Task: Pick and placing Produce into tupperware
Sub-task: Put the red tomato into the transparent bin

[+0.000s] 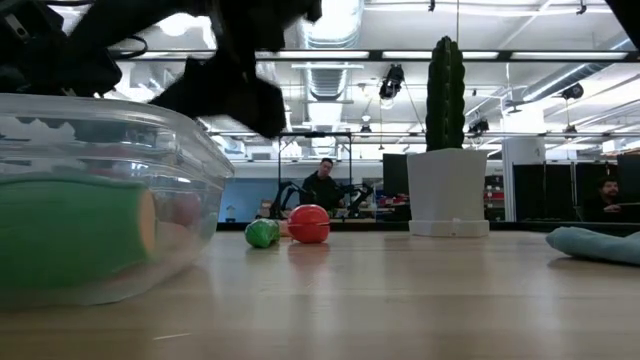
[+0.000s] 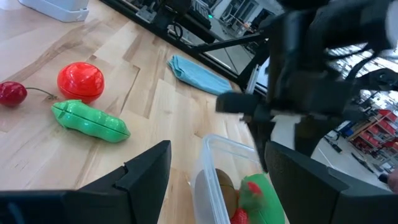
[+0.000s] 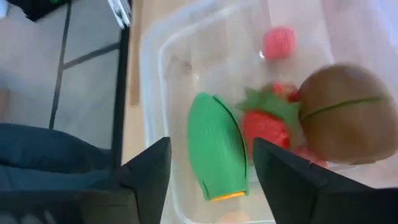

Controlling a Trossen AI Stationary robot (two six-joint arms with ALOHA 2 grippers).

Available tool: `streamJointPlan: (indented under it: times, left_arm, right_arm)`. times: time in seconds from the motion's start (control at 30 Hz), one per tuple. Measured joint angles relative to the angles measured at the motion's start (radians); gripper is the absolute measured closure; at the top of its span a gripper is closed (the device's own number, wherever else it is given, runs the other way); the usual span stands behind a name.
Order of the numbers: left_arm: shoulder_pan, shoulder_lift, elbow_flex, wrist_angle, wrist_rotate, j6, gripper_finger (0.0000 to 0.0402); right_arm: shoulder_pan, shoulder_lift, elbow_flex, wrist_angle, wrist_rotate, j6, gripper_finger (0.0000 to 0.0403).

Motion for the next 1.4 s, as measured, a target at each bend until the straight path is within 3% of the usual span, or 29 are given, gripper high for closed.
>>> streamJointPlan:
  times: [0.07, 0.23, 0.37, 0.53, 0.67, 0.8, 0.97, 1.17, 1.4]
  left_arm:
    - [0.0, 0.0, 0.0, 0.0, 0.0, 0.0, 0.0155]
    - [0.0, 0.0, 0.0, 0.0, 0.0, 0.0, 0.0155]
    - [0.0, 0.0, 0.0, 0.0, 0.0, 0.0, 0.0155]
    - [0.0, 0.001, 0.0, 0.0, 0.0, 0.0, 0.0155]
    - [0.0, 0.0, 0.0, 0.0, 0.0, 0.0, 0.0155]
    - [0.0, 0.0, 0.0, 0.0, 0.0, 0.0, 0.0155]
    - [0.0, 0.0, 0.0, 0.0, 0.0, 0.0, 0.0155]
    - [0.0, 0.0, 0.0, 0.0, 0.0, 0.0, 0.0155]
    - [0.0, 0.0, 0.0, 0.0, 0.0, 0.0, 0.0155]
  right_arm:
    - [-0.002, -0.033, 0.0, -0.001, 0.062, -0.009, 0.018]
    - [-0.05, -0.151, 0.002, -0.164, 0.363, 0.037, 0.0181]
    - [-0.154, -0.177, 0.002, -0.428, 0.316, 0.082, 0.0181]
    - [-0.208, -0.169, 0.0, -0.636, 0.363, -0.171, 0.0181]
    - [-0.221, -0.163, -0.009, -0.672, 0.395, -0.367, 0.0181]
    - [-0.228, -0.162, -0.011, -0.64, 0.497, -0.499, 0.018]
    - [-0.252, -0.162, -0.025, -0.564, 0.47, -0.609, 0.0157]
    - [-0.315, -0.162, -0.078, -0.563, 0.343, -0.567, 0.012]
    - [-0.332, -0.162, -0.135, -0.483, 0.293, -0.631, 0.0104]
